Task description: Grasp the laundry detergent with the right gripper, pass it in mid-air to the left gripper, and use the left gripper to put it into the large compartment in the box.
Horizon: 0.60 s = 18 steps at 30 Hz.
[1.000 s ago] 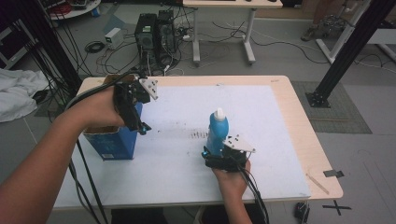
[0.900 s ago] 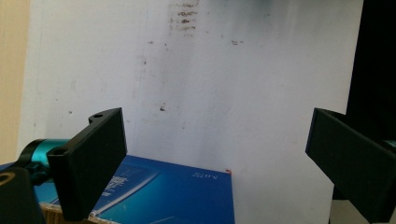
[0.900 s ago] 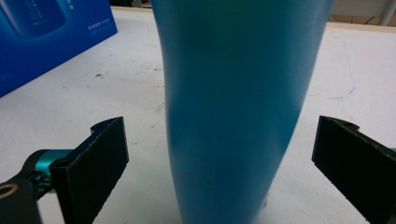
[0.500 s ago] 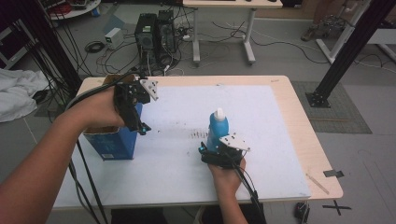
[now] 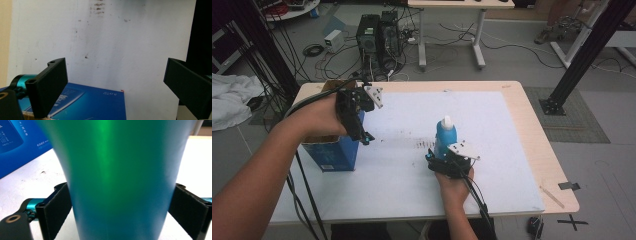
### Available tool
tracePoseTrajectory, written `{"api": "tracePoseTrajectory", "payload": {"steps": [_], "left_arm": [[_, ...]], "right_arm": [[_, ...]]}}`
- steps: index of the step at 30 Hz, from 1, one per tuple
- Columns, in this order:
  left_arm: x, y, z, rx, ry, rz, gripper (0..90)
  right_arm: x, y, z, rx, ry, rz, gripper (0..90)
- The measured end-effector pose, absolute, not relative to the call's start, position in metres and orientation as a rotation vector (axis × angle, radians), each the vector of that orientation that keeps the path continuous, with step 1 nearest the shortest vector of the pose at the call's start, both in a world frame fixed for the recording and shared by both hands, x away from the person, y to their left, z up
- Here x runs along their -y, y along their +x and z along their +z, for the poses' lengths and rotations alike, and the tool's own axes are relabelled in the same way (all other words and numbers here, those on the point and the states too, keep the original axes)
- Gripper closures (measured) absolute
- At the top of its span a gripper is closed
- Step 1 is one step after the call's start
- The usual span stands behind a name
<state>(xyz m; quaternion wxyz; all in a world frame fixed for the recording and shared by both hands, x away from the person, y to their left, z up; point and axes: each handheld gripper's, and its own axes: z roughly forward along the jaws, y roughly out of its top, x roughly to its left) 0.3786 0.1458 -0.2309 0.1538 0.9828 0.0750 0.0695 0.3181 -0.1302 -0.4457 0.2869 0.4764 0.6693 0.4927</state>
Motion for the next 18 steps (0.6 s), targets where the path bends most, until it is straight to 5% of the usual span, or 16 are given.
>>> {"api": "tracePoseTrajectory", "payload": {"steps": [18], "left_arm": [[-0.1465, 0.3791, -0.2306, -0.215, 2.819, 0.202, 5.3]], "right_arm": [[0.1273, 0.3176, -0.4448, -1.759, 1.276, 1.281, 20.9]]}}
